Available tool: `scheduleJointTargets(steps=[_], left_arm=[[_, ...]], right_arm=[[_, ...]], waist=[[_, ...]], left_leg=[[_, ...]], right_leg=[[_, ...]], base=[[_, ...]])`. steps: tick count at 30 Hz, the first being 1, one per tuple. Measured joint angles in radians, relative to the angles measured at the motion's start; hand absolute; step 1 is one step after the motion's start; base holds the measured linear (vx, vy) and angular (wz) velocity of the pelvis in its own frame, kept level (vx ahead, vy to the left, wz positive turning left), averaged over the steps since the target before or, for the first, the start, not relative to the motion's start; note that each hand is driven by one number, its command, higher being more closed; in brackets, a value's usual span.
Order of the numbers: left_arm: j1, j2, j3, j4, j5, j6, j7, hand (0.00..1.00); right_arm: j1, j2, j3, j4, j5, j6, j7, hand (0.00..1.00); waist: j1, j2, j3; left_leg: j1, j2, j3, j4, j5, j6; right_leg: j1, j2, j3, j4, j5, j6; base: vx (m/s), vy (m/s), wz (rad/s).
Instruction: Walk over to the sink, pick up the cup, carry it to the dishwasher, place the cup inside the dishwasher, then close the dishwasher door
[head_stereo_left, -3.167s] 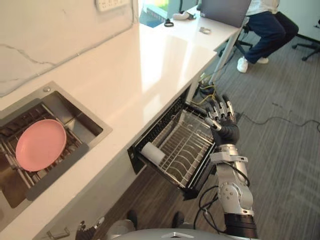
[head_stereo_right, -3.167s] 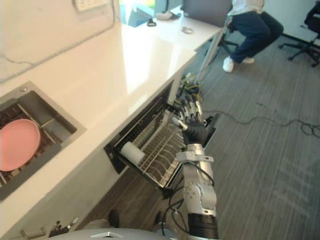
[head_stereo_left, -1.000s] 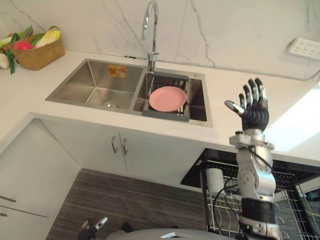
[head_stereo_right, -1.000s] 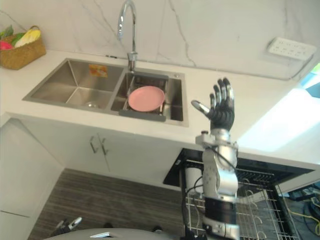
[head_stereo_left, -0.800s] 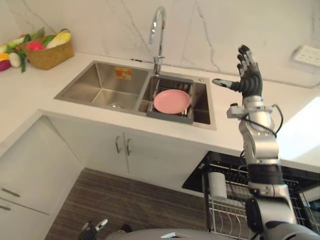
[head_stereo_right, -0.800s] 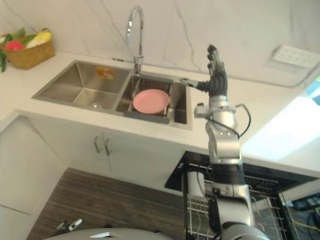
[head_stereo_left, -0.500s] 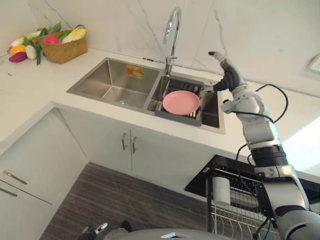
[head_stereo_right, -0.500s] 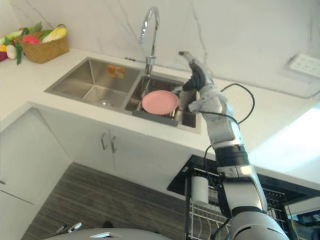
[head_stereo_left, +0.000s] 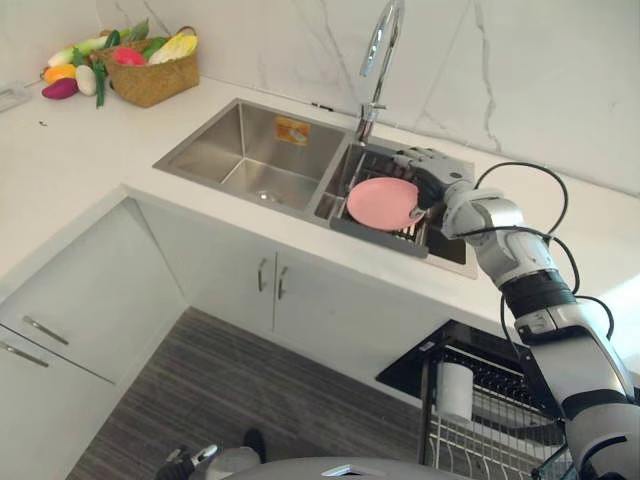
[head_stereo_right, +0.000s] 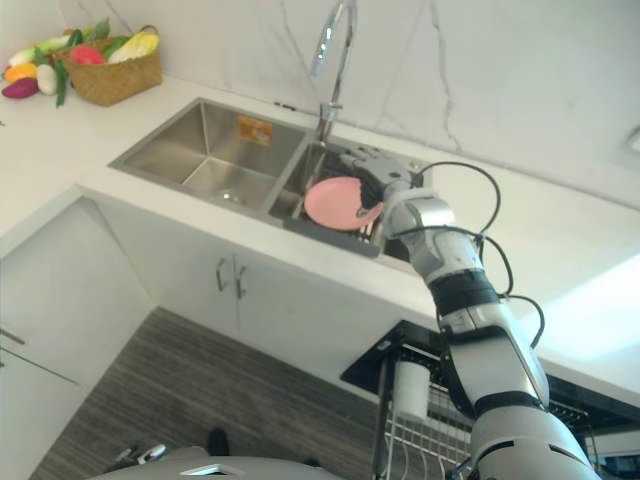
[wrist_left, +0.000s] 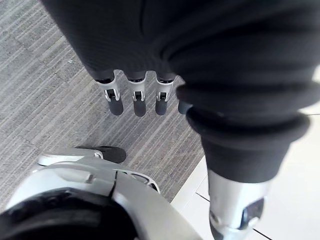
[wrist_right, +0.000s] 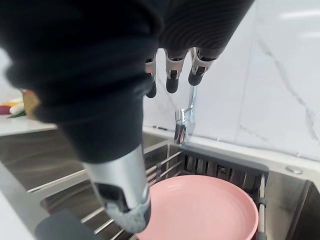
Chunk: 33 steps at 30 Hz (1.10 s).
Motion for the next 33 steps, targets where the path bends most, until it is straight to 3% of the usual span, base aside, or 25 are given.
scheduleJointTargets(steps=[10, 15, 19, 33], left_arm=[[0.009, 0.034, -0.002, -0.035, 0.000, 0.000, -0.002, 0.00], [0.003, 0.054, -0.002, -0.036, -0.001, -0.001, -0.004, 0.00], [-0.020, 0.056, -0.002, -0.041, -0.001, -0.003, -0.008, 0.00], [-0.053, 0.082, 0.000, -0.088, -0.023, -0.004, -0.008, 0.00]], right_arm=[[-0.081, -0.075, 0.080, 0.105, 0.003, -0.025, 0.026, 0.00], [-0.109, -0.082, 0.112, 0.143, 0.002, -0.006, 0.024, 0.00], [-0.114, -0.097, 0.112, 0.153, 0.003, 0.037, 0.023, 0.00], [-0.125, -0.118, 0.111, 0.187, 0.025, 0.096, 0.011, 0.00]], waist=[[0.044, -0.015, 0.027], [0.062, -0.029, 0.038], [0.066, -0.032, 0.060], [0.094, -0.056, 0.135]], left_leg=[[-0.043, -0.006, -0.016, 0.000, 0.004, 0.006], [-0.061, 0.005, 0.005, 0.001, 0.005, 0.008], [-0.070, 0.007, 0.005, 0.000, 0.003, 0.005], [-0.109, 0.021, 0.026, 0.001, 0.008, 0.008]], right_leg=[[-0.034, -0.004, -0.013, 0.000, 0.010, 0.002], [-0.063, 0.005, 0.009, 0.000, 0.016, -0.006], [-0.071, 0.007, 0.010, 0.000, 0.018, -0.009], [-0.119, 0.019, 0.038, 0.006, 0.025, -0.018]], base=[[0.00, 0.017, 0.05], [0.00, -0.009, -0.11], [0.00, -0.002, -0.02], [0.00, -0.001, -0.04]])
